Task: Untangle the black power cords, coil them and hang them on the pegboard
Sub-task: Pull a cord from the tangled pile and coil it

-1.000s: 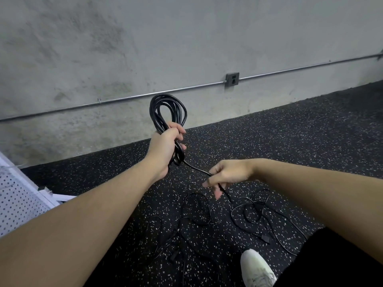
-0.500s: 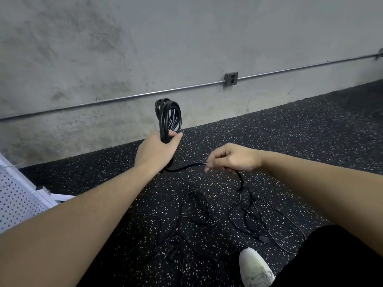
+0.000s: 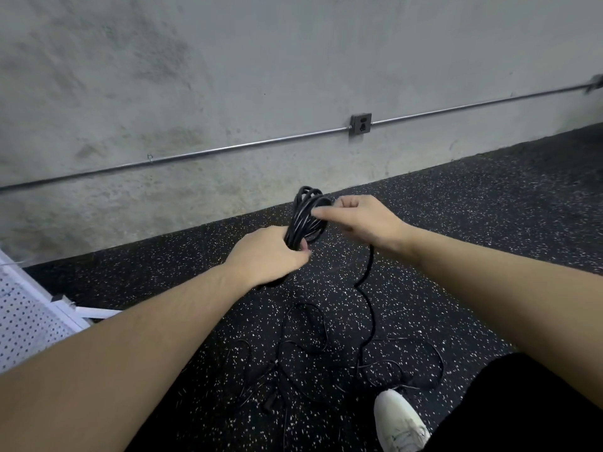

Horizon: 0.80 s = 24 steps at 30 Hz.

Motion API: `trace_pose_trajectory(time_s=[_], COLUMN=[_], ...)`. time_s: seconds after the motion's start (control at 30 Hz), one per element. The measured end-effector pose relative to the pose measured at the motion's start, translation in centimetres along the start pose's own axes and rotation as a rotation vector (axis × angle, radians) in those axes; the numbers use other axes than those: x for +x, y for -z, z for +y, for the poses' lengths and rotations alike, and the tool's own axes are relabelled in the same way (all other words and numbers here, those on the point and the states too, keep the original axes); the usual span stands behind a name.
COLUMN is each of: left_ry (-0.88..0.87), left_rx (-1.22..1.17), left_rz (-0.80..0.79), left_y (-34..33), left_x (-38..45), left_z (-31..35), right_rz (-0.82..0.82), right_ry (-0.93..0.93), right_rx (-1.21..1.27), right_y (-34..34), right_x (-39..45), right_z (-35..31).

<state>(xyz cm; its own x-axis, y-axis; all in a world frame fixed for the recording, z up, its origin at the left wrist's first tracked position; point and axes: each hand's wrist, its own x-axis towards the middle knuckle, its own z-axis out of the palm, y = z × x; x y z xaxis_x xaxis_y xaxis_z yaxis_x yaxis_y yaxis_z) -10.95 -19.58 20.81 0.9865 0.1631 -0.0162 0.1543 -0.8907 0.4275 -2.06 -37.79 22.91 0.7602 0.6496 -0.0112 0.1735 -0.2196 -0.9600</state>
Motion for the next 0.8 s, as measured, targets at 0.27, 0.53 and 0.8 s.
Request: trace_pose_trajectory(time_s=[0.27,0.53,0.8], left_ry=[0.025,-0.116,-0.140], left_rx=[-0.510,-0.813,-0.958], left_rz=[-0.072,-0.185,-0.219], left_y=[-0.3,-1.2,-1.5], left_x=[0.1,-1.0,-1.2], left_z=[-1.4,1.4,1.5], right_rz=[0.121,0.379,0.301], right_ry=[0.152,0.152,-0.037], right_rx=[0.067,0.212,0.690], right_y=[-0.9,-2.7,-3.3], right_x=[0.1,1.2,1.5], right_z=[-0.6,0.0,-1.3])
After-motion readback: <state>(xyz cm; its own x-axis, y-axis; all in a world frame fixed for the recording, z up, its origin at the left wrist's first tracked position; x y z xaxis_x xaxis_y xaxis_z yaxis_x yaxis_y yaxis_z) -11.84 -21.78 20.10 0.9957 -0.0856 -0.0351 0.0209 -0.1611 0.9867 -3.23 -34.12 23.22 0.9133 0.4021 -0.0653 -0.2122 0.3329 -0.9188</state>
